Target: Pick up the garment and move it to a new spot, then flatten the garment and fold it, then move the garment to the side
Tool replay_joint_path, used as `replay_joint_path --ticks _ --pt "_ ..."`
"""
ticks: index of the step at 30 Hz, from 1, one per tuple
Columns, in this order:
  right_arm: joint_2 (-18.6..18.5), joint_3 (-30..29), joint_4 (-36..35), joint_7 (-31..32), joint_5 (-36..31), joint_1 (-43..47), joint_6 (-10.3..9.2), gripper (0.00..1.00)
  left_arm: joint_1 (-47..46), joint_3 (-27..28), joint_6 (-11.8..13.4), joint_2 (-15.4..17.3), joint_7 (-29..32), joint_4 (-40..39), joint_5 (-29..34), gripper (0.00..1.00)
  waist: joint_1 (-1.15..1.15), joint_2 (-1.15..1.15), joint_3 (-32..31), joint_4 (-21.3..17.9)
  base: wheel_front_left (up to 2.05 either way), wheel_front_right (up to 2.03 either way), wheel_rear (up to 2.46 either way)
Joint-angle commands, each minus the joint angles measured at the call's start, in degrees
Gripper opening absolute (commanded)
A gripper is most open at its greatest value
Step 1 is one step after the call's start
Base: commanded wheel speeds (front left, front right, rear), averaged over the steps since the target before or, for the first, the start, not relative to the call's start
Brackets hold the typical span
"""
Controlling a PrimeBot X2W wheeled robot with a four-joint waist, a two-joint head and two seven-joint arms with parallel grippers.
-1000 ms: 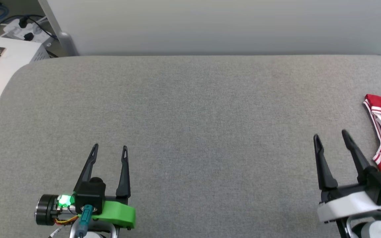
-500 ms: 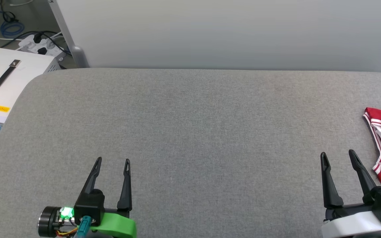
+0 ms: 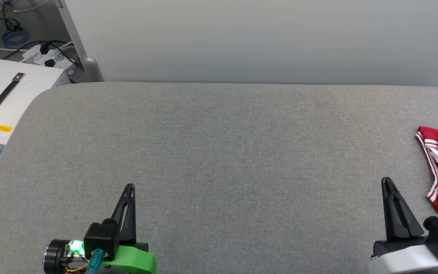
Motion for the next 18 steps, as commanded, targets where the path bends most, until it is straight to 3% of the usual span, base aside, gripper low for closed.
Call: replay_joint_path --ticks 1,18 --pt "0.05 0.07 0.27 0.33 -0.36 -0.49 0.00 0.00 -0.24 0.41 -0.29 -0.36 0.41 -0.12 0.27 0.00 0.00 0.00 -0.01 -0.03 0.00 0.00 0.00" --pt "0.19 0.37 1.10 2.36 -1.17 -1.56 -0.01 0.00 -0.76 1.67 -0.92 -1.21 2.47 -0.40 0.87 0.00 0.00 0.00 -0.11 -0.40 0.00 0.00 0.00"
